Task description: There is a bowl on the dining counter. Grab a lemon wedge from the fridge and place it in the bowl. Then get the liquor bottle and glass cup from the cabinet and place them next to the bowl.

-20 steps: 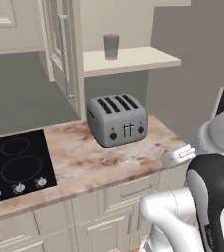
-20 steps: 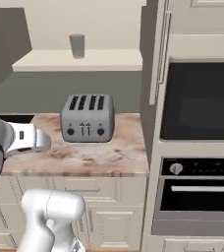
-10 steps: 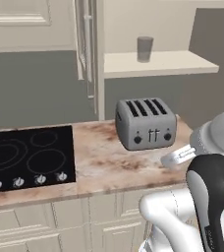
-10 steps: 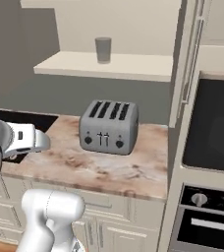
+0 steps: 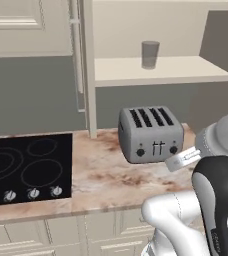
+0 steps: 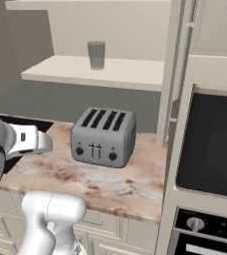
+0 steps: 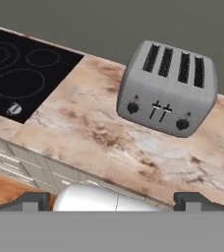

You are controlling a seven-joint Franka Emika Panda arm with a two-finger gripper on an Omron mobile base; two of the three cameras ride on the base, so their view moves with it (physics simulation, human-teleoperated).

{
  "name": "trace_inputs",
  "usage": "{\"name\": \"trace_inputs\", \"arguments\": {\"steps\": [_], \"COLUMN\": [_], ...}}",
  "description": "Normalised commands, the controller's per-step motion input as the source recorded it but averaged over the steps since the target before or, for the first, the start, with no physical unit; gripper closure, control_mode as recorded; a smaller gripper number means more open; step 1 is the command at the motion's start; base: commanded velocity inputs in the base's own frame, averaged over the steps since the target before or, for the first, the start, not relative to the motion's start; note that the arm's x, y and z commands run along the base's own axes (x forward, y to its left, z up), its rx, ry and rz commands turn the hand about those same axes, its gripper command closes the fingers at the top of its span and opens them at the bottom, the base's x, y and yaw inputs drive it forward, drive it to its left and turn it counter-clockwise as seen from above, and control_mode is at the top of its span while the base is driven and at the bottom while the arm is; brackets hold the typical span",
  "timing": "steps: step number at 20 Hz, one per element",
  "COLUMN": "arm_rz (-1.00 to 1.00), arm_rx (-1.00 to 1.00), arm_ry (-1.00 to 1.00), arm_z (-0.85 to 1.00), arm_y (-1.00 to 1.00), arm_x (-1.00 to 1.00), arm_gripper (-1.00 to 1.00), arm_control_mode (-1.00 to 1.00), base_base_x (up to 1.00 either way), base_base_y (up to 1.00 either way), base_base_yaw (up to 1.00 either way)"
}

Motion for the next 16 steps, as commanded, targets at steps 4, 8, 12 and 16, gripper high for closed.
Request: {"name": "trace_inputs", "arguments": {"steps": [4, 8, 12, 16], "arm_rz": [0.0, 0.0, -0.21, -0.11], "arm_rx": [0.0, 0.0, -0.02, 0.0], "arm_ry": [0.0, 0.0, 0.0, 0.0], "arm_z": [0.0, 0.0, 0.0, 0.03], "arm_y": [0.0, 0.0, 0.0, -0.01], "arm_x": [0.0, 0.0, 0.53, 0.62], "arm_gripper": [-1.0, -1.0, -1.0, -1.0], "arm_control_mode": [1.0, 1.0, -1.0, -1.0], "base_base_x": [0.53, 0.66, 0.18, 0.0], "base_base_y": [-0.22, -0.07, 0.0, 0.0], "base_base_yaw": [-0.09, -0.18, -0.08, 0.0]}}
